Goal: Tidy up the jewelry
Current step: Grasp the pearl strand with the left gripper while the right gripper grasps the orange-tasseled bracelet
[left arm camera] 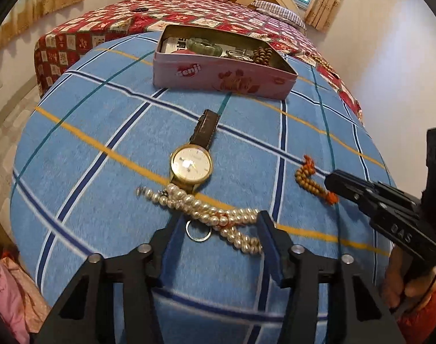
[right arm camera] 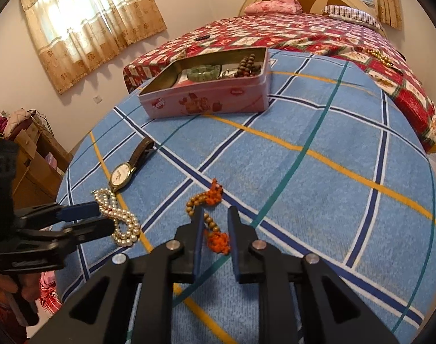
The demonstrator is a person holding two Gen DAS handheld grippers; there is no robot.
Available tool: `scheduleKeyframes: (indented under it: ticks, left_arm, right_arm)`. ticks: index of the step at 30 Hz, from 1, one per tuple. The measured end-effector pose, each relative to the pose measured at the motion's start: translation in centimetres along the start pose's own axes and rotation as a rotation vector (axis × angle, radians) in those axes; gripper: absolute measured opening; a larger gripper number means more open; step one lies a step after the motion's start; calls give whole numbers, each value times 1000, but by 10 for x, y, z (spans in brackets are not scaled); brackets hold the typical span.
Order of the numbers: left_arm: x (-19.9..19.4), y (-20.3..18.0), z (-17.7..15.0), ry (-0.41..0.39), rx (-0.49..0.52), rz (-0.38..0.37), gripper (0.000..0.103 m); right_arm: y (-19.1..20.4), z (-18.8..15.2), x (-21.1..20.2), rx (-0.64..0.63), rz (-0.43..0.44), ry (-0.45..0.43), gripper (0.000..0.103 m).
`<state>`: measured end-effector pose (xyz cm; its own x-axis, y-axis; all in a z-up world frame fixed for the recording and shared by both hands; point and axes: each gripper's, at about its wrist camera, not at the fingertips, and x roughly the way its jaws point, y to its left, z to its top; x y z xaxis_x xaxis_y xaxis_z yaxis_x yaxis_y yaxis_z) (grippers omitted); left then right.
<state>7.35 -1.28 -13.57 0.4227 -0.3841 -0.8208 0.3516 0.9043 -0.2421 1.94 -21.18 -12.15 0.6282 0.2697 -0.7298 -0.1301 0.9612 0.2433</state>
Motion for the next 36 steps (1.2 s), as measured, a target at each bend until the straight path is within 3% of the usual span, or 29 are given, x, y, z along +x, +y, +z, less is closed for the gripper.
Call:
scheduleKeyframes:
  ticks: [1,3,6,11,21,25,28,30,36]
  left_arm:
    - [1,1,3,-6,-5,-2,48]
    - [4,0,6,-16,19,9,34]
    - [7,-3,9,-30,77,15,25]
    - [8,-1,10,-52,84,0,13]
    - [-46,12,20,-216,47,-170,10]
    - [-61,18,27,-258,38,-159,10]
    - [-57,18,24,-222,75,-132,10]
    - [-49,13,21,-190,107,-117,11]
    - [-12,-6,11,-65,173,-56,30]
  right_arm:
    - [-1,0,0,5,0,-3,20]
    - [-2,0,0,12,2,-2,21]
    - [-3,0,2,18,0,2,21]
    - [-4,1,1,20,-2,2,21]
    - [-16,2,-1,59,-9,-4,21]
    - [-15,4,-1,56,-6,-6,22]
    - [-11,4,-2,41,-11,-10,35]
    - [-9,3,-4,37,-14,-22,49]
    - [-4,4,-5,18,-21,-27,49]
